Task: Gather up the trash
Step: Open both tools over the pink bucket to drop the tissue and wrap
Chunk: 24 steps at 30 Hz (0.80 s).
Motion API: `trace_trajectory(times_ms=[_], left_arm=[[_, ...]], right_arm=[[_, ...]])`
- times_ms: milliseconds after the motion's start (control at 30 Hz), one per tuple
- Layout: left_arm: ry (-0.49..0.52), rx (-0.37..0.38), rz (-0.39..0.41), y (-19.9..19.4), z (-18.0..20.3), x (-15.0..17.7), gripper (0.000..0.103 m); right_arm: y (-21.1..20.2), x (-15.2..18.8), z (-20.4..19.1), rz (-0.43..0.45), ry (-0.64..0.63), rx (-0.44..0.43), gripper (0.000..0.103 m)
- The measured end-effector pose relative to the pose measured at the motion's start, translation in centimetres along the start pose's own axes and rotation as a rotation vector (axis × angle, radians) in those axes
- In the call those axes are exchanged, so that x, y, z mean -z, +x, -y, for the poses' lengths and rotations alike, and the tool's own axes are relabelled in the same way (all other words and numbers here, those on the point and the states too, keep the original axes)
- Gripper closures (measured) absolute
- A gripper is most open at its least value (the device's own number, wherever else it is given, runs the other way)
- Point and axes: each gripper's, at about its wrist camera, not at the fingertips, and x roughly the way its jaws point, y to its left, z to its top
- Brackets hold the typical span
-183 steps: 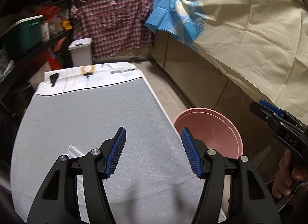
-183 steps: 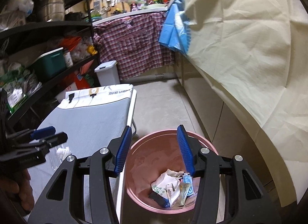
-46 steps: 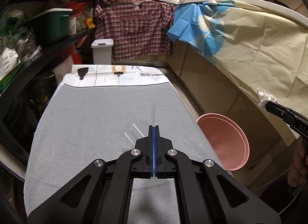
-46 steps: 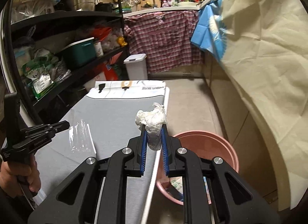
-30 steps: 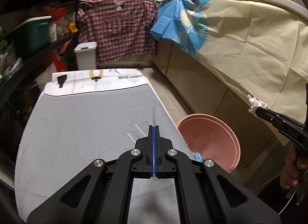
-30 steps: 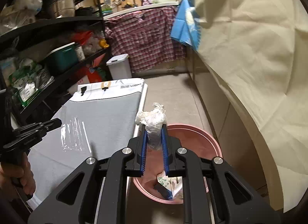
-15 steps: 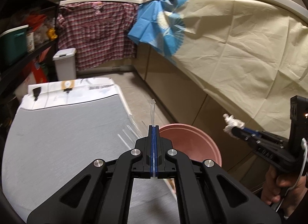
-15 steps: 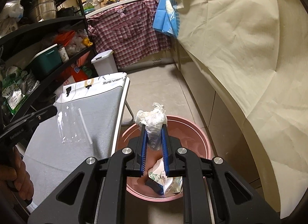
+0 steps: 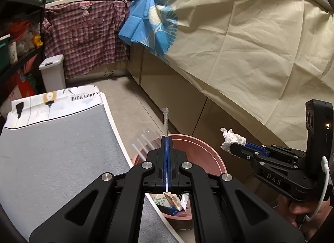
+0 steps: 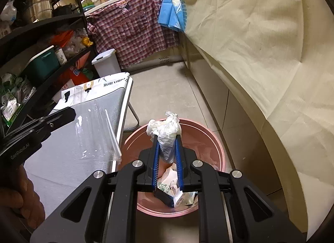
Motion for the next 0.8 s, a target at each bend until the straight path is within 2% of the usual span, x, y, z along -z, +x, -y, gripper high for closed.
trace_trajectory(times_ms=[267, 367, 433, 700, 800], left_arm=[[0.005, 0.003, -0.033, 1.4, 0.1, 0.1, 0.103], [0.002, -0.001, -0.053, 1.9, -0.1, 0.3, 0.092], [-0.005, -0.004, -0.051, 1.9, -0.4, 0.4, 0.072], [-0.025, -0.023, -0.041, 1.0, -1.5, 0.7, 0.069], [-0.025, -0.043, -0.033, 0.2, -1.9, 1.1, 0.061]], right_arm=[[0.6, 0.0, -0.1, -0.013, -0.002, 0.006, 0.086], [1.1, 0.0, -0.1, -0.025, -0.003, 0.027, 0.076], [1.2, 0.0, 0.0, -0.024, 0.000, 0.040, 0.055], [0.9, 0.1, 0.2, -0.005, 0.000, 0.063, 0.049], [0.5, 0.2, 0.1, 0.008, -0.003, 0.070, 0.049]])
